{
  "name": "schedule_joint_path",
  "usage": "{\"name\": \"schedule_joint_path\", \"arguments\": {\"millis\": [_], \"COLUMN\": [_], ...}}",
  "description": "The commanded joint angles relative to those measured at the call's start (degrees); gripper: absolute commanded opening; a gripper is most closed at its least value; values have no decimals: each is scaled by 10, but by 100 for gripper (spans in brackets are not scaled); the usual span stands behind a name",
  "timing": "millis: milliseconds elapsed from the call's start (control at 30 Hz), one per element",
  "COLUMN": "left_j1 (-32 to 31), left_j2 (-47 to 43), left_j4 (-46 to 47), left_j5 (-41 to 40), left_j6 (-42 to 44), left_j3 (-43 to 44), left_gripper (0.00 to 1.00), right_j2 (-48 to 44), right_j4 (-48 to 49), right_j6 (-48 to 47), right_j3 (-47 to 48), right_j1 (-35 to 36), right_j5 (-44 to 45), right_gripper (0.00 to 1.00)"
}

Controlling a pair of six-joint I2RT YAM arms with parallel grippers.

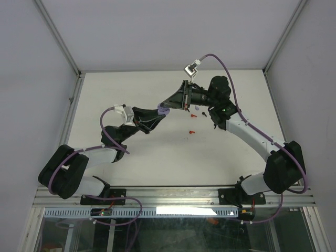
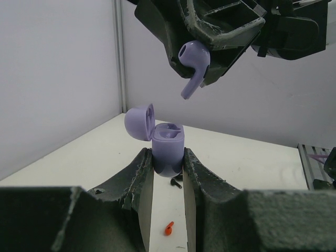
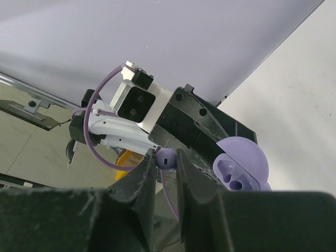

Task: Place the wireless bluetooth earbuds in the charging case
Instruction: Place the earbud in the charging case.

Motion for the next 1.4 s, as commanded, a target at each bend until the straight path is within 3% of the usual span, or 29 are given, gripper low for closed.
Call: {"name": "schedule_joint_path", "arguments": {"millis": [0,733,1100,1167,1367], "left_j1": [-3,-4,-5,-7,-10], "left_j2": [-1,-24,-29,-28,-28], "left_j4": [169,169,170,169,170], "left_j5": [5,0,19,23,26], "left_j6": [-17,-11,-17,-16,-7], "left_j3": [20,23,28,28,24], "left_gripper": [0,0,0,0,0], "right_j2": [-2,-20,-28,-28,-38], "right_j4": [22,-28,-9,11,38], "right_j6": [-5,-17,-17,-34,-20], "right_j3": [10,-9,-18,-24,-37], "right_j1": [5,6,6,6,6], "right_j5": [3,18,18,86,117], "right_gripper": [14,14,14,14,14]}}
